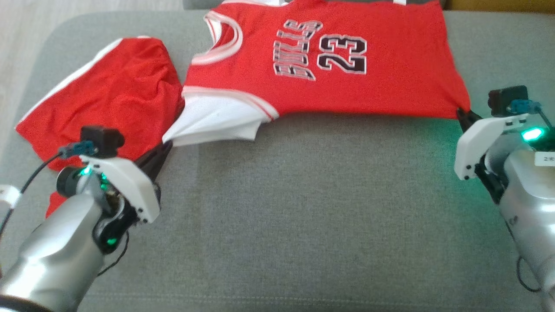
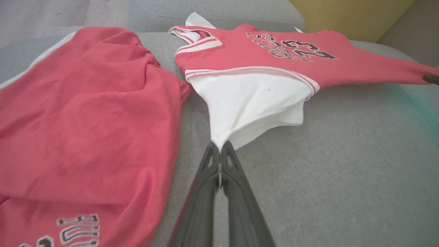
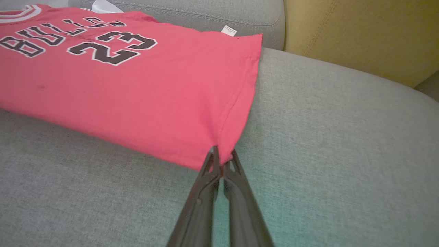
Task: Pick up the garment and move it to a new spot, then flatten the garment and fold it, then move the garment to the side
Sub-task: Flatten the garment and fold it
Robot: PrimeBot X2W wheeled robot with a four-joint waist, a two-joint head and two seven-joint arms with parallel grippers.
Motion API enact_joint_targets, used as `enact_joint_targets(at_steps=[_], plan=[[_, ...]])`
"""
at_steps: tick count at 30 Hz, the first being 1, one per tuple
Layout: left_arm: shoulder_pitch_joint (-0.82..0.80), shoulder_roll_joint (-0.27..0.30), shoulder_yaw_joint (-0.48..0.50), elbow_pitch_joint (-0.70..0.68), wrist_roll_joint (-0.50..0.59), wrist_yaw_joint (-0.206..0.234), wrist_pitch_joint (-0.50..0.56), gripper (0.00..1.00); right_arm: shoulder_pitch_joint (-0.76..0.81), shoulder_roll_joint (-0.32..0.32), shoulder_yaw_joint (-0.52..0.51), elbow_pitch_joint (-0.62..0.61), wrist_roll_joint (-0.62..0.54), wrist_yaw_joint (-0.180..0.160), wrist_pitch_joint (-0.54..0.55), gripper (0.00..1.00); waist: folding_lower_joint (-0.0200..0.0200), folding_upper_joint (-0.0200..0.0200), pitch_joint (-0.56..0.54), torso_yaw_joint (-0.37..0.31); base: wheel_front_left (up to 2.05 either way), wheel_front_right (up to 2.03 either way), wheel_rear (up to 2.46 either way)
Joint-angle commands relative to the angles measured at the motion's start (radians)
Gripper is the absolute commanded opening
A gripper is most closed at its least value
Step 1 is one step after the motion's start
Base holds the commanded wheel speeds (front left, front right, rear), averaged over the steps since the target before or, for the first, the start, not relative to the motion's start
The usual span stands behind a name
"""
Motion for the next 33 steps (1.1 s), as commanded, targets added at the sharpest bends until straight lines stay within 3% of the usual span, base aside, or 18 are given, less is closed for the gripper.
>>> enact_joint_targets(at_steps=[1,12,21,33], plan=[[-0.020,0.078,0.025,-0.062,-0.042,0.002,0.015,0.00,0.014,-0.038,0.045,-0.054,0.044,-0.001,0.019,0.00,0.0000,0.0000,-0.024,0.006,0.00,0.00,0.00],[0.045,0.217,-0.067,-0.264,-0.178,0.001,0.119,0.00,0.130,-0.188,0.242,-0.238,0.260,-0.001,0.185,0.00,0.0000,0.0000,-0.086,-0.010,0.00,0.00,0.00],[0.101,0.329,-0.111,-0.399,-0.292,0.001,0.213,0.00,0.222,-0.364,0.399,-0.468,0.487,-0.001,0.389,0.00,0.0000,0.0000,-0.133,-0.026,0.00,0.00,0.00],[0.199,0.438,-0.107,-0.553,-0.463,0.004,0.332,0.00,0.320,-0.511,0.463,-0.648,0.689,-0.001,0.599,0.00,0.0000,0.0000,-0.196,-0.048,0.00,0.00,0.00]])
